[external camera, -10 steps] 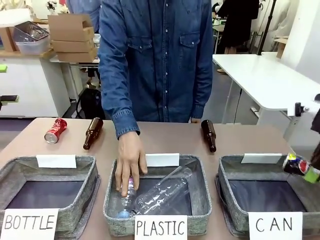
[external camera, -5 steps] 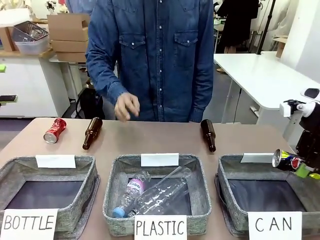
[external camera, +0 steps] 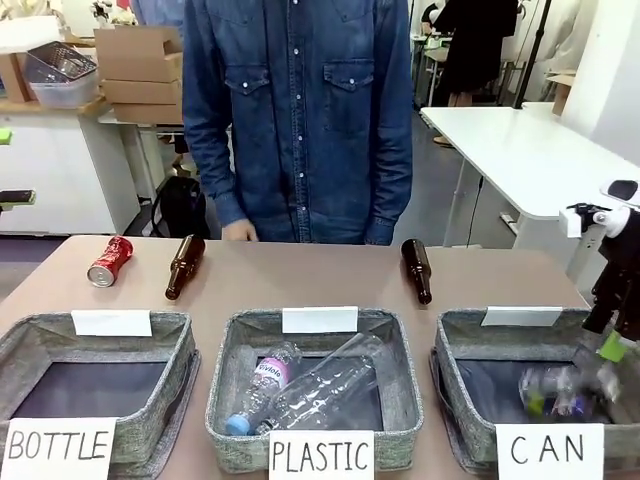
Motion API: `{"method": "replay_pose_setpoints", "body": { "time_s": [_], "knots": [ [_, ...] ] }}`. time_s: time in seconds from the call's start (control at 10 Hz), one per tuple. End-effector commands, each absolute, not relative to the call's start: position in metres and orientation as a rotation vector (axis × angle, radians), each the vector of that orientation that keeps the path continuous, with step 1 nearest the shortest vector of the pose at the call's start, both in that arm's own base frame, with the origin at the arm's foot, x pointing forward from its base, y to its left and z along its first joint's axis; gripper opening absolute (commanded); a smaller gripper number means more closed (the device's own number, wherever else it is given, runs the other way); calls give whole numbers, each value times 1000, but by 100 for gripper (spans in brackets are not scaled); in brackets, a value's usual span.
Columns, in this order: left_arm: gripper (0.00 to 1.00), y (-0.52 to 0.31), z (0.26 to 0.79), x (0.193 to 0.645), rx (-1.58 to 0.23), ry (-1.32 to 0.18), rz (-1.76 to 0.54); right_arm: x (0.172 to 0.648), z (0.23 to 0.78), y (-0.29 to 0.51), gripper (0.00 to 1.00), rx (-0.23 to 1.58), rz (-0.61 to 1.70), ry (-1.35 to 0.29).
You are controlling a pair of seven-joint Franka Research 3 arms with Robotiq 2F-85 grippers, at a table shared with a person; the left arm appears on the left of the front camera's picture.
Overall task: Sort the can waste into the basket.
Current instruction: Pick up the can waste from the table and place it in the right Fabric basket.
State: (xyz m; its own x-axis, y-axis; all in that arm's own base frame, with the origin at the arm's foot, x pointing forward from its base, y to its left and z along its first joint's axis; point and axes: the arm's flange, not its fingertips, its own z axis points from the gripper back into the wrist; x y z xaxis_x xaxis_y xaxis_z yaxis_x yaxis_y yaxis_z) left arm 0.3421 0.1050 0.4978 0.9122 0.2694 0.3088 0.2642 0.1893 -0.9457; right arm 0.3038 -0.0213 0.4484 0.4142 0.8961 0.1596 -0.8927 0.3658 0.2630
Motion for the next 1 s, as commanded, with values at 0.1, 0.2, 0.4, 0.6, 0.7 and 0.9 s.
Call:
{"method": "replay_pose_setpoints", "body": {
  "time_s": [0.1,0.2,0.4,0.6,0.7,0.9],
  "knots": [
    [100,105,499,343,-1409,-474,-14,301,442,-26,100,362,1130,-6],
    [100,105,499,343,-1409,-474,-14,303,443,-25,100,383,1113,-10],
    [100,105,499,343,-1409,-474,-14,302,459,-12,100,714,836,-45],
    [100,105,499,343,-1409,-474,-14,309,508,18,100,1569,-314,-485],
    [100,105,499,343,-1409,-474,-14,307,514,14,100,1694,-491,-588],
    [100,105,499,343,-1409,-474,-14,321,514,-6,100,1736,-980,-697]
  ]
}}
